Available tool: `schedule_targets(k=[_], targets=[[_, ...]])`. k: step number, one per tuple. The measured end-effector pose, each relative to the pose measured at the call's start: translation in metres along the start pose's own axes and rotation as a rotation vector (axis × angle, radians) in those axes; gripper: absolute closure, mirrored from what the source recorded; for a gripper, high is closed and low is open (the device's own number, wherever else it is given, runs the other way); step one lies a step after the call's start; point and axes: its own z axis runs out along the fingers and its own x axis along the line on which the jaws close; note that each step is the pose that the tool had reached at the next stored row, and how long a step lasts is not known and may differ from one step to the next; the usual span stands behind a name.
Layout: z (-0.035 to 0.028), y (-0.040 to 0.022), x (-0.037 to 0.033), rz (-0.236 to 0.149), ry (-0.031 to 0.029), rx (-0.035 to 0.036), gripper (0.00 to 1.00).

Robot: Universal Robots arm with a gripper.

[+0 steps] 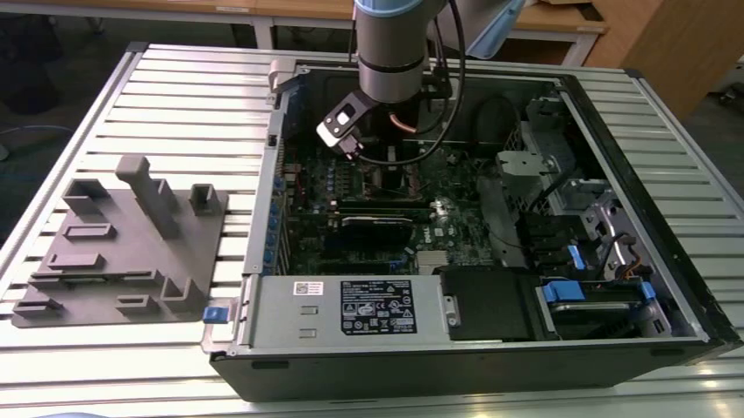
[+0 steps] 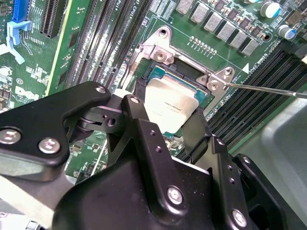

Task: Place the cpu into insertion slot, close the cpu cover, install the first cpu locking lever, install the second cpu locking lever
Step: 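Place the cpu into insertion slot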

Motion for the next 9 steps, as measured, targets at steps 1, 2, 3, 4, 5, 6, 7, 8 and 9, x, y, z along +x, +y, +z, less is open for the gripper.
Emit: schedule_targets(k=[1, 2, 3, 4, 5, 6, 7, 8, 9], targets=[[0.0000, 0.0000, 0.0000, 0.000, 0.0000, 0.0000, 0.46], [0.0000, 0.0000, 0.0000, 0.000, 0.0000, 0.0000, 0.46], [0.0001, 0.0003, 0.0000, 0.000, 0.0001, -0.0001, 0.46], [0.0001, 0.0005, 0.0000, 0.000, 0.0002, -0.0001, 0.46], [0.0001, 0.0007, 0.0000, 0.000, 0.0001, -0.0001, 0.46], [0.0001, 0.0008, 0.0000, 0.000, 0.0001, 0.0000, 0.46], [0.0001, 0.0008, 0.0000, 0.000, 0.0000, 0.0000, 0.46], [0.0001, 0.0009, 0.0000, 0.000, -0.0001, 0.0000, 0.46], [0.0001, 0.0009, 0.0000, 0.000, 0.0000, 0.0000, 0.46]])
